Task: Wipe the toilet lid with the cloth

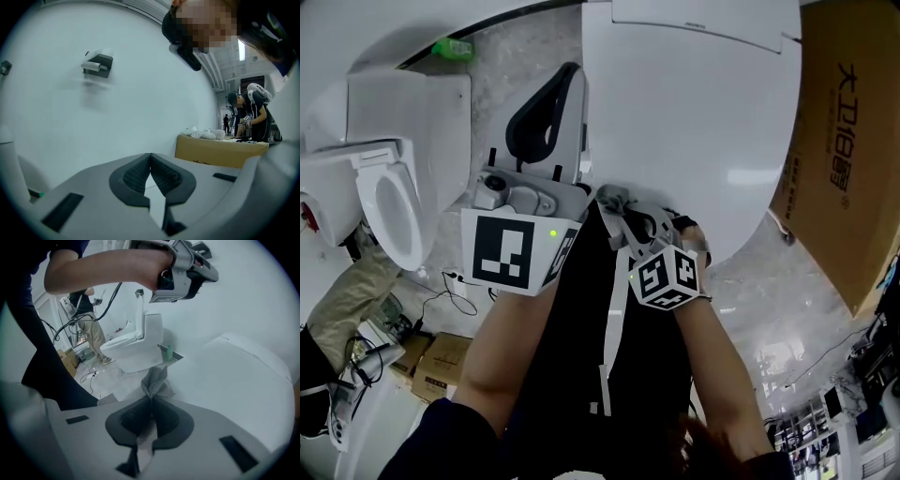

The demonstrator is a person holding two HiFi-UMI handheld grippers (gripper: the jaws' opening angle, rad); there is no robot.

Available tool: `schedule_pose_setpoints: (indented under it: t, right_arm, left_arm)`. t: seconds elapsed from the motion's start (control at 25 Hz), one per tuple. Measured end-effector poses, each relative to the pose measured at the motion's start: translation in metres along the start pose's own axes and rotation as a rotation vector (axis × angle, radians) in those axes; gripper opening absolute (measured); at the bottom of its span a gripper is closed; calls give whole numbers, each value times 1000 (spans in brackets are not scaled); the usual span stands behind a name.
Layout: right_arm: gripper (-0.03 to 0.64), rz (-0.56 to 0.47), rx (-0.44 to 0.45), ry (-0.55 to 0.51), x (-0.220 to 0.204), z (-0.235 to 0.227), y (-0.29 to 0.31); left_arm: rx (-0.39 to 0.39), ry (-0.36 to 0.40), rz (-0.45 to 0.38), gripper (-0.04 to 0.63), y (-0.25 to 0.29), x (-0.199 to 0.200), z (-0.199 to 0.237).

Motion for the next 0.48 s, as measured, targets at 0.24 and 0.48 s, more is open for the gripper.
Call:
schedule_pose_setpoints:
  t: [0.24,0.48]
  right_arm:
    - [32,42,-150,84,-48,-50,-35]
    - [32,95,-373,252,-105,-120,-75]
  left_arm:
    - [-4,-2,3,20,6,-2,-5]
    - [-12,-9,1,20,11,-4,-10]
Point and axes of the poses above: the fingertips, and each gripper's own axes: y forward along the fingers, z to its left, x out of its top, the point moved 2 cm from there along -y, backward along the fingers, and after that the axes turned 15 degrees about -x, right-handed, at the moved point
